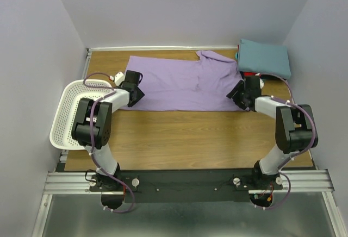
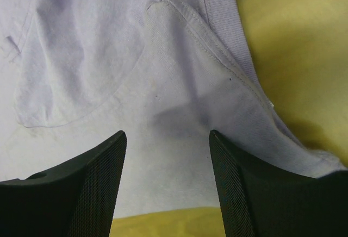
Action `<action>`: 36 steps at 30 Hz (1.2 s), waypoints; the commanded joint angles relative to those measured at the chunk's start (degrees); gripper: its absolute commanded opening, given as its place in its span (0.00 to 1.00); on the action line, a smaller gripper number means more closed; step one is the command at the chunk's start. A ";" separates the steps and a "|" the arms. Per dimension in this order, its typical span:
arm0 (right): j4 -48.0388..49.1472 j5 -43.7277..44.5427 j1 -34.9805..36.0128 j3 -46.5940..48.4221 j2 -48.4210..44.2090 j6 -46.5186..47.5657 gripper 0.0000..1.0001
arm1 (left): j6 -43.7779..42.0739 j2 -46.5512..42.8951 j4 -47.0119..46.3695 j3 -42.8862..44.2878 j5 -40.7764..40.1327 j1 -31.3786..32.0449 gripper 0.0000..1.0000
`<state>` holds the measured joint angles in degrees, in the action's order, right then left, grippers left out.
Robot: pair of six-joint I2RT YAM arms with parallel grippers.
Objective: Fold and stack the t-shirts
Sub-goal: Fold the tshirt
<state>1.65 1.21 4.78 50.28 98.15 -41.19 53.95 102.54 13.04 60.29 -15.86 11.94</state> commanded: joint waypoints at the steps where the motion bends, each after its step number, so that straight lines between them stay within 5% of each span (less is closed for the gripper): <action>1: -7.97 3.80 -1.61 -6.94 -3.92 -1.00 0.70 | 2.20 -2.16 3.66 -4.83 -2.07 1.06 0.54; 26: -32.32 8.10 -3.81 -20.31 -33.37 -8.20 0.72 | 15.48 -26.95 8.14 -26.89 -3.04 14.33 0.54; 36: -27.67 -2.01 -2.67 -8.46 -31.27 6.12 0.73 | 1.01 -30.91 9.38 -13.83 -6.91 14.42 0.54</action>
<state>-28.91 2.96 1.43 35.35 65.65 -42.28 63.37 73.32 22.72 39.64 -19.31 26.02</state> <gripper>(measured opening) 0.728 0.536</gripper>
